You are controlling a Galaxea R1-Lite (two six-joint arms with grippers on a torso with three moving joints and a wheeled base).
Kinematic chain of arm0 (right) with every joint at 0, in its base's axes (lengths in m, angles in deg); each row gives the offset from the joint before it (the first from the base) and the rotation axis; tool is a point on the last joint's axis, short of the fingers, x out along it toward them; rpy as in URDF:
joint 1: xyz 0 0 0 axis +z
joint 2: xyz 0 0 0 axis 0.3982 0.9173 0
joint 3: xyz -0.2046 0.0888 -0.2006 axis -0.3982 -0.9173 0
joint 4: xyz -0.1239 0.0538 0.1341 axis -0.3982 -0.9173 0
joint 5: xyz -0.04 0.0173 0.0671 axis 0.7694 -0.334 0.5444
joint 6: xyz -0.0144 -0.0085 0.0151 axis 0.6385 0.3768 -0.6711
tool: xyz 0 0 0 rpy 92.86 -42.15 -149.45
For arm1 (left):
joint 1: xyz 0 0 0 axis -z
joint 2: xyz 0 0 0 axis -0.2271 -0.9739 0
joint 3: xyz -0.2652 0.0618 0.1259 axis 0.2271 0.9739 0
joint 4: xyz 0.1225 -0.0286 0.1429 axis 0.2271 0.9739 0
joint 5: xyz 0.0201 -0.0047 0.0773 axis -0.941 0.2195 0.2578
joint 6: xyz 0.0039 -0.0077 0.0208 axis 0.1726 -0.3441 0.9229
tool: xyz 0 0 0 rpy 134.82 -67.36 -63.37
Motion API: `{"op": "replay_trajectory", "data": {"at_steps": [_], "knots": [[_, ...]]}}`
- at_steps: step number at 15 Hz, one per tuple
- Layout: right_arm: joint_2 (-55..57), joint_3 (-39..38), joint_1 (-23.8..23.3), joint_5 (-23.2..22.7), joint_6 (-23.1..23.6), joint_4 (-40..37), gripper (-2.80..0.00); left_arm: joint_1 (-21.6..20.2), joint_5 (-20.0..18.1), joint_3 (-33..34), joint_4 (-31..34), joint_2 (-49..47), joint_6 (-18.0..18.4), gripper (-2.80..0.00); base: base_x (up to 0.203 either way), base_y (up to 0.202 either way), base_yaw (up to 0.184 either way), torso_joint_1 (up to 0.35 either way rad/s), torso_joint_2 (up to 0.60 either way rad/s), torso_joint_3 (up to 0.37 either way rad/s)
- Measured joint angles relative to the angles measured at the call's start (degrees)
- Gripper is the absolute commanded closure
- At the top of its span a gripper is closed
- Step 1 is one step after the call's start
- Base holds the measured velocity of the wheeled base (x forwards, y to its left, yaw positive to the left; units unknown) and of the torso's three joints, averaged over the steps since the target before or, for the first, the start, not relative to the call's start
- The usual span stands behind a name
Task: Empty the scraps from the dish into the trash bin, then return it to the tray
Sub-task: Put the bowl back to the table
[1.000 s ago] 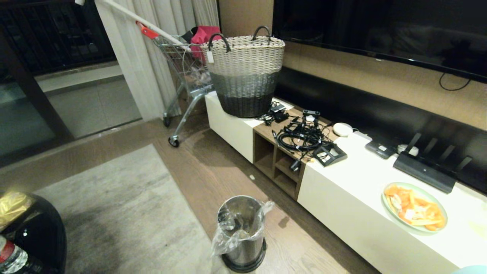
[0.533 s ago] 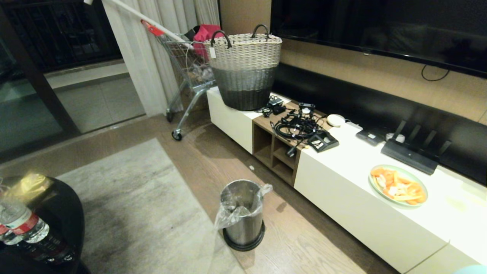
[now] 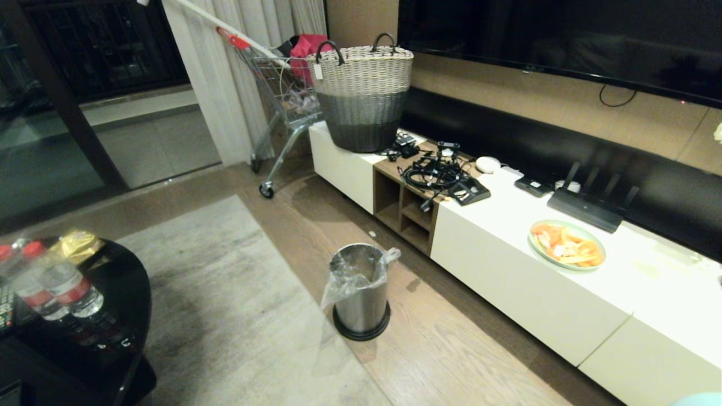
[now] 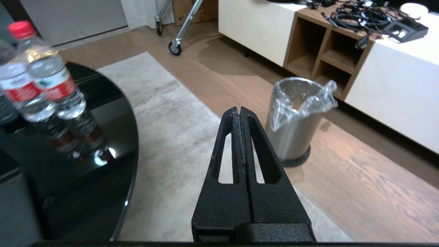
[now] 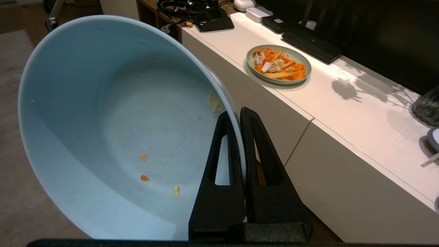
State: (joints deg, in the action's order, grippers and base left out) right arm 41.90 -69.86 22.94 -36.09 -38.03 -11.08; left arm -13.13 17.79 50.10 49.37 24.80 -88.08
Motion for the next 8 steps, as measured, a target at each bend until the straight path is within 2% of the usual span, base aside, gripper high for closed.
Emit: {"op": "replay_trajectory", "data": {"at_steps": [1, 8], "knots": [[0.0, 0.0, 0.0, 0.02, 0.02, 0.0, 0.0, 0.0, 0.02, 0.0, 0.0, 0.0, 0.05, 0.0, -0.087, 0.0, 0.002, 0.002, 0.0, 0.007], [0.0, 0.0, 0.0, 0.0, 0.0, 0.02, 0.0, 0.0, 0.05, 0.0, 0.0, 0.0, 0.02, 0.0, 0.0, 0.0, 0.0, 0.0, 0.0, 0.0]]}}
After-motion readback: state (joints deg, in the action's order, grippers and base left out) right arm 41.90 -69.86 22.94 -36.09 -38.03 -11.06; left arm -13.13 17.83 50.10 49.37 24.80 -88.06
